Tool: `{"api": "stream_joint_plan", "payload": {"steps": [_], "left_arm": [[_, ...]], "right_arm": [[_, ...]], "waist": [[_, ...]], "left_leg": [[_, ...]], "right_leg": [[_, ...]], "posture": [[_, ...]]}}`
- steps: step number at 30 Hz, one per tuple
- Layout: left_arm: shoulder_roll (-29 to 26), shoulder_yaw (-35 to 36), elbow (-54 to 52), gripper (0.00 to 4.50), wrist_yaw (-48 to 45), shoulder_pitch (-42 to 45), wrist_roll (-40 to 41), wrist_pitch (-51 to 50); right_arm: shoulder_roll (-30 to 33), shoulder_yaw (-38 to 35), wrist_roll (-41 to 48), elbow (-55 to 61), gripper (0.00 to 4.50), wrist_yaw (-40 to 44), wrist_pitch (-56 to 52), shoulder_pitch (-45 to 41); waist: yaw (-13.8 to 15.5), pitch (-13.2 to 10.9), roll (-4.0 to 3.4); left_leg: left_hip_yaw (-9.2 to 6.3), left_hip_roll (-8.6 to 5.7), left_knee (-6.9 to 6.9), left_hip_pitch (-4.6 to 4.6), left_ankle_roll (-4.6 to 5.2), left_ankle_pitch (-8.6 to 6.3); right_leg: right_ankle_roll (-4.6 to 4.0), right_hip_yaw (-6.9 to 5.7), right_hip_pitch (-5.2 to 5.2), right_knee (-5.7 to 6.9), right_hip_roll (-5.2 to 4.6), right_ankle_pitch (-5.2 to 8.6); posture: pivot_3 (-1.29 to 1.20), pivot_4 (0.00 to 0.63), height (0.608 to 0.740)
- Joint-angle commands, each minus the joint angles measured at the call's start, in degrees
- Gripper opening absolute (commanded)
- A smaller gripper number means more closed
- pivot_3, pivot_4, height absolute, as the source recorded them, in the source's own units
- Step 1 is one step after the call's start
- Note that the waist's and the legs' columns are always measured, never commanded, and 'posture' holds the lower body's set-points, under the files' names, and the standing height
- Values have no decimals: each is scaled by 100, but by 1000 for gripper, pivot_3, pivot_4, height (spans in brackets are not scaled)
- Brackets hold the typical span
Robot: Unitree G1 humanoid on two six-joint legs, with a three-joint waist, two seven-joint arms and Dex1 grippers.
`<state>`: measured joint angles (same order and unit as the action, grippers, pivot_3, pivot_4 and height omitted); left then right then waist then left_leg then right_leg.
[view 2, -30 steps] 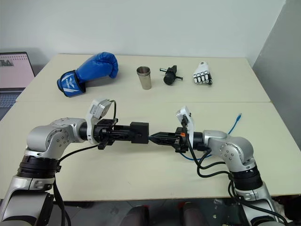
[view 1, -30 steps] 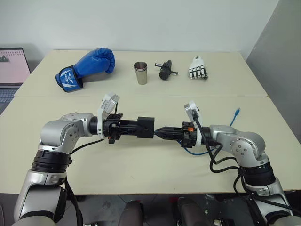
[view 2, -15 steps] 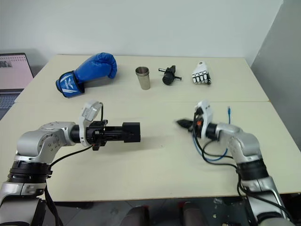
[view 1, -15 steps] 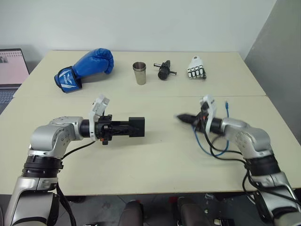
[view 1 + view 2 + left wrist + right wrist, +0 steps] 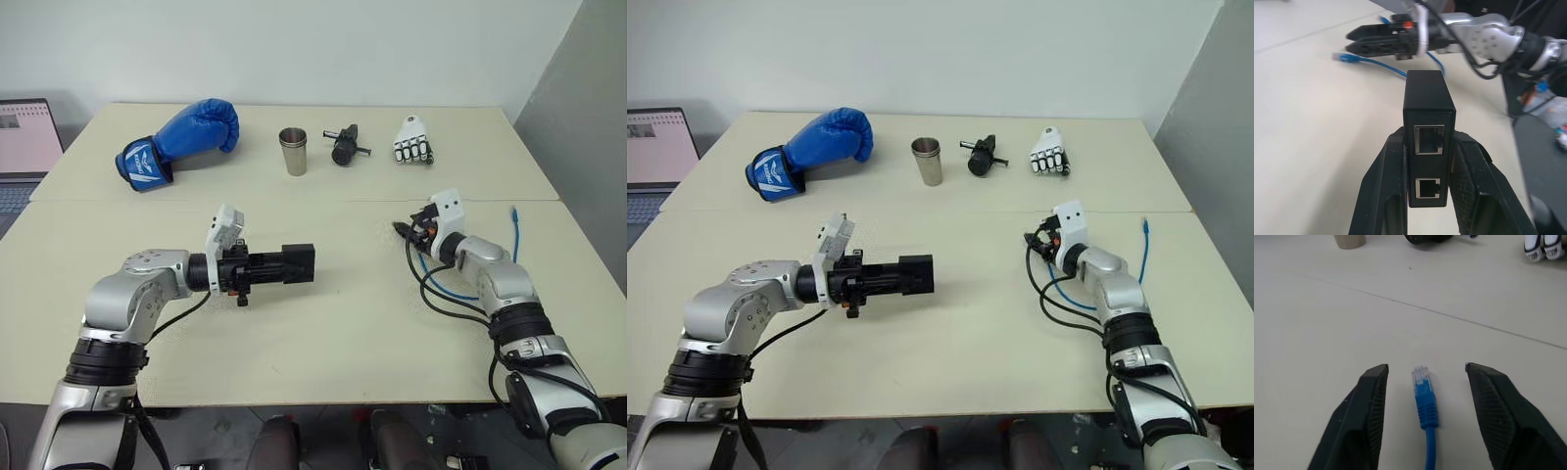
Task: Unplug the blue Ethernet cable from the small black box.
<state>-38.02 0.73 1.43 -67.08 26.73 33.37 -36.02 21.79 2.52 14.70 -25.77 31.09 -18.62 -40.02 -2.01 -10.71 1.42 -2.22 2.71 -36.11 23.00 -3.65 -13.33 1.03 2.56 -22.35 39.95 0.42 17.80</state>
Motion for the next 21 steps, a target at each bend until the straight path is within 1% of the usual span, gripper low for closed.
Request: {"api": "stream_joint_plan", "payload": {"steps": [1,2,5,8,15,18,21], "left_arm": [[243,331,159,781,613,77,-320,662],[426,428,345,781,1052,125,-576,1109],[824,671,836,781,2075,203,-1158,2105],[1060,840,1275,781,2892,153,-1566,2628],[1335,1023,2251,781,4107,64,-2254,3925],[1489,1147,2692,781,4447,37,-2245,4114],[1565,1190,2934,781,4497,-3,-2202,4120]], "right_arm": [[327,103,71,999,3831,722,-101,151],[430,194,164,1406,3967,1007,-188,240],[597,368,478,2376,4001,1574,-599,425],[601,569,616,3046,4001,1750,-991,517],[350,1029,571,3672,4001,1719,-1496,504],[265,1188,513,3718,4001,1717,-1589,443],[239,1253,456,3704,4001,1736,-1610,396]], "waist": [[12,-1,-1],[16,-1,-2],[23,-1,-2],[0,-1,-1],[31,-1,-1],[32,0,-1],[31,0,-1]], "left_leg": [[0,-1,0,-1,0,0],[-1,-1,-1,0,0,0],[-2,0,-1,2,0,0],[-1,0,-3,0,0,0],[-10,-2,-5,1,0,0],[-11,-5,-6,1,0,0],[-11,-5,-6,2,0,0]], "right_leg": [[0,0,0,1,0,0],[0,-1,1,0,0,0],[0,-4,3,-6,-1,0],[0,0,3,-4,-3,-1],[1,-8,5,-1,-4,-1],[1,-10,8,-1,-7,-1],[1,-13,7,-2,-7,-1]], "posture": [[0,150,740],[0,150,740],[0,150,740],[0,150,740],[0,150,740],[0,150,740],[0,150,740]]}}
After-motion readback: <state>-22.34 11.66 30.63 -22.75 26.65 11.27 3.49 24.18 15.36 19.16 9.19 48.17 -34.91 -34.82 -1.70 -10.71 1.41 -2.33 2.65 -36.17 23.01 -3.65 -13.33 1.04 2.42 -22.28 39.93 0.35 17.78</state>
